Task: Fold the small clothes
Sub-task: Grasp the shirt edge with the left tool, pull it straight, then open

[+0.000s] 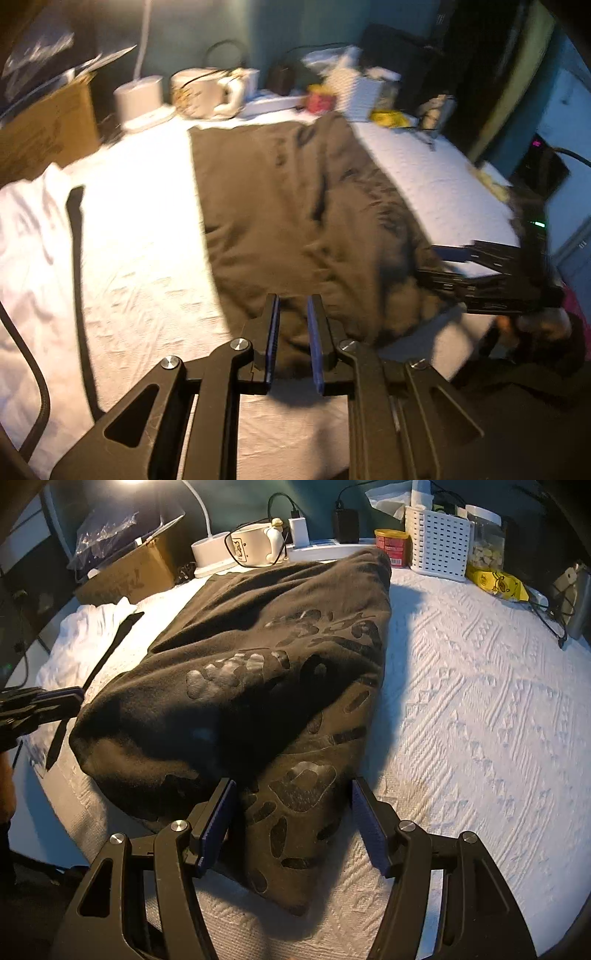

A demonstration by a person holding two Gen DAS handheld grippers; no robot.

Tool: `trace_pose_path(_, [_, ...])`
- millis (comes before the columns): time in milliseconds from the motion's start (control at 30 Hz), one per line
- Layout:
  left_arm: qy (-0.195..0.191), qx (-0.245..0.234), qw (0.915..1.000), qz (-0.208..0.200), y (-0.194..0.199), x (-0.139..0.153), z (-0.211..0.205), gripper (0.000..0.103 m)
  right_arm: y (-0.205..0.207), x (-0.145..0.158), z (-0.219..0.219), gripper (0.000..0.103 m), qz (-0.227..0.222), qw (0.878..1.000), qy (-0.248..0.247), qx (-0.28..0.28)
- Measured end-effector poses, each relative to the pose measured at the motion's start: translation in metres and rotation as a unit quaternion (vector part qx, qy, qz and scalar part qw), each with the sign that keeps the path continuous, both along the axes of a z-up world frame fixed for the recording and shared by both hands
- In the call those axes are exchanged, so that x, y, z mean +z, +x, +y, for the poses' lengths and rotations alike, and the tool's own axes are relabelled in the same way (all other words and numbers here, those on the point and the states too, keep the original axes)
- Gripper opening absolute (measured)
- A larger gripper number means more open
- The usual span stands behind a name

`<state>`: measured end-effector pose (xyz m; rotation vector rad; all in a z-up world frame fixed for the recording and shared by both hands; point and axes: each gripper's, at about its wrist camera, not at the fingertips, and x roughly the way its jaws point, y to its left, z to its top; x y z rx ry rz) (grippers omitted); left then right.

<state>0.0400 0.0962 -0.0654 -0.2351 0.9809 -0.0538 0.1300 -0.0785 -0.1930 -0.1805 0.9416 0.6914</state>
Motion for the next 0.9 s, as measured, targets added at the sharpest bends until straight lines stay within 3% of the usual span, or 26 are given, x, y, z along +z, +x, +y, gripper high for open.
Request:
trace_pose_path(133, [0.001,-0.010,0.9999,-0.011,0.010,0.001,-0.001,0.018,-0.001,0.000,-0.001,0.066,-0.002,1.000,0.000,0.001])
trace_pose_path(267, [0.003,-0.045,0.9986,-0.027,0.024,0.000,-0.017,0.054,0.000,0.001,-0.003,0.067,0.001,1.000,0.003,-0.001])
trace_pose_path(500, [-0.012,-0.100,0.9944,0.033,0.030,-0.034,-0.031,0.054,0.000,0.002,-0.005,0.067,0.002,1.000,0.005,-0.008])
trace_pose_path(600, [-0.020,-0.111,0.9931,0.031,0.019,-0.034,-0.030,0.047,0.001,0.002,-0.005,0.067,0.001,1.000,0.004,-0.011])
trace_pose_path(667, [-0.017,-0.109,0.9935,0.029,0.014,-0.033,-0.028,0.025,0.002,0.002,-0.005,0.067,0.001,1.000,0.004,-0.014])
trace_pose_path(733, [-0.029,-0.090,0.9953,0.025,0.011,-0.029,-0.022,0.013,0.003,0.002,-0.004,0.067,0.002,1.000,0.005,-0.016])
trace_pose_path(900, [-0.008,-0.046,0.9987,0.023,0.000,-0.020,-0.013,0.009,0.002,0.003,-0.002,0.067,0.008,1.000,0.008,-0.007])
